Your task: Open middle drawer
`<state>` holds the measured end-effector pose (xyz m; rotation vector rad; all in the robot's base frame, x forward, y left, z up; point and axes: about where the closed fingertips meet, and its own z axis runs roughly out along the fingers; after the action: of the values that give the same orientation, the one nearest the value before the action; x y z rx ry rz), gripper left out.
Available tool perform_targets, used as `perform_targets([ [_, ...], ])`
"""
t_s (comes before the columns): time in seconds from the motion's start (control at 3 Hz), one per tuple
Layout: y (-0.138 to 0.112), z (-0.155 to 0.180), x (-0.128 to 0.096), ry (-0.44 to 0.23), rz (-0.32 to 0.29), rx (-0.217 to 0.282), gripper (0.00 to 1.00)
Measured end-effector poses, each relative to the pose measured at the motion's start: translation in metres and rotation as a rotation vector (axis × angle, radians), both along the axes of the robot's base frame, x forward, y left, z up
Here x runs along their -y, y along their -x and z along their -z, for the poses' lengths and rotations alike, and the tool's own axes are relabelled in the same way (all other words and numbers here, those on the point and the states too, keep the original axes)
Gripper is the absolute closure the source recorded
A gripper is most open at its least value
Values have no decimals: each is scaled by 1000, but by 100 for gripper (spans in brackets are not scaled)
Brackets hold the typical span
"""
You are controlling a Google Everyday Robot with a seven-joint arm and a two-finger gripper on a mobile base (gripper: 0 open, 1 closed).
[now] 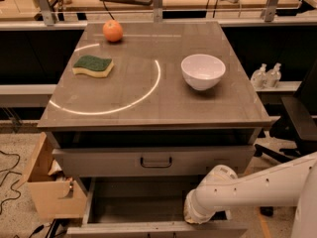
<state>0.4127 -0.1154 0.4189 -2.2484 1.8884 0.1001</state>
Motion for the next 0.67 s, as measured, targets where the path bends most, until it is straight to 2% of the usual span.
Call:
perform_targets([
  [0.33,32,-10,-3,79,-39,-136,100],
  [0.67,63,-10,-5,101,-51,-240,100],
])
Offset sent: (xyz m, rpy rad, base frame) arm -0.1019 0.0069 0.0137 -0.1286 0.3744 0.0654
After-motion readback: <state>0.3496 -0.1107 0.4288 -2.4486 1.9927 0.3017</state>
